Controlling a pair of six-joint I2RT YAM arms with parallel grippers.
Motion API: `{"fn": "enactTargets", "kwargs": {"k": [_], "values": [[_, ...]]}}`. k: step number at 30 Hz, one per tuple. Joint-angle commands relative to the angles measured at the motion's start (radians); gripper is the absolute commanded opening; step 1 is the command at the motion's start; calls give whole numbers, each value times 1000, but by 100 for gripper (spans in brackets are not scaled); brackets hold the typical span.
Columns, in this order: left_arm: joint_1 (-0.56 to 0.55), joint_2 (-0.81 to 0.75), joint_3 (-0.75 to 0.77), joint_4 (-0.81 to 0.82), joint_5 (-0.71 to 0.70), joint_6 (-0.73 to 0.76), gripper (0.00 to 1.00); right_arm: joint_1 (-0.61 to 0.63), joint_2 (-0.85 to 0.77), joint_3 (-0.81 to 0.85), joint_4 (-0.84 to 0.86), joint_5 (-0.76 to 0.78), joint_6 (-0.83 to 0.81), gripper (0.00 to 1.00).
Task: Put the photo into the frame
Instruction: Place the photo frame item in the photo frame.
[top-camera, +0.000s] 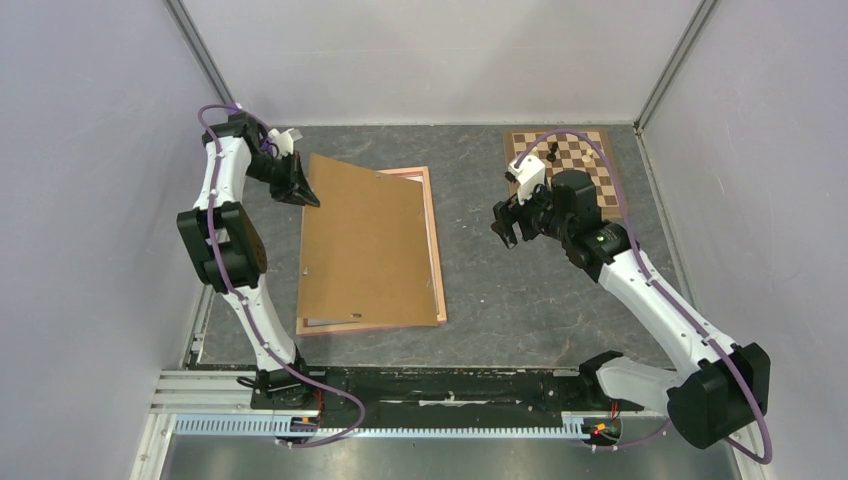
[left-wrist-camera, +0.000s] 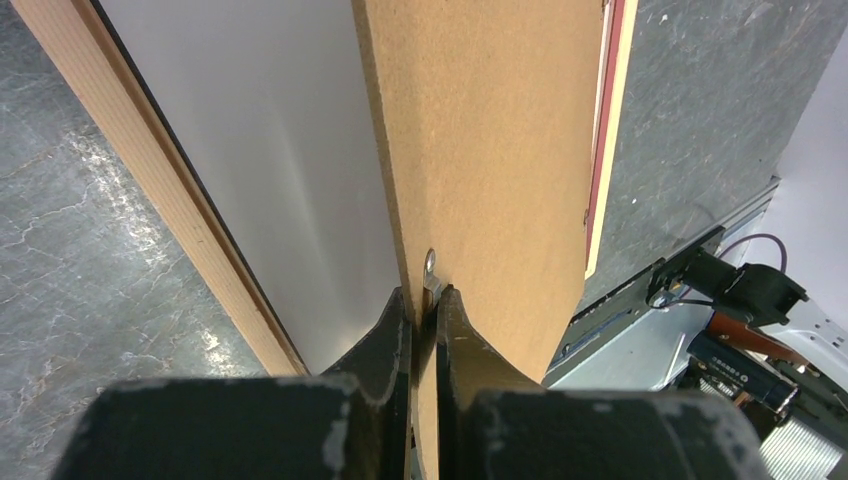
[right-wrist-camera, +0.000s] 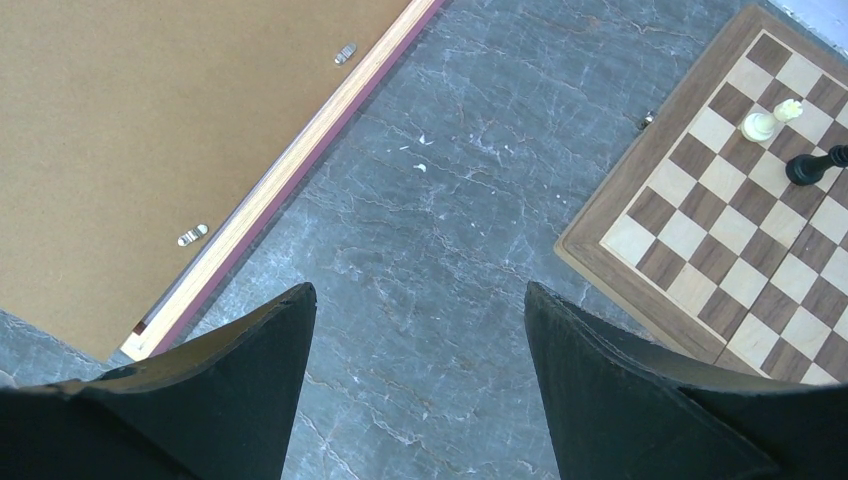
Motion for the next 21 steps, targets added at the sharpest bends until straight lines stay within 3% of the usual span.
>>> {"fn": "enactTargets", "kwargs": {"k": [1, 21], "values": [[-1, 17, 42, 178, -217, 145, 2, -4, 2, 11, 26, -9, -9, 79], [43, 21, 43, 321, -145, -31, 2, -2, 10, 13, 22, -21, -11, 79]]}}
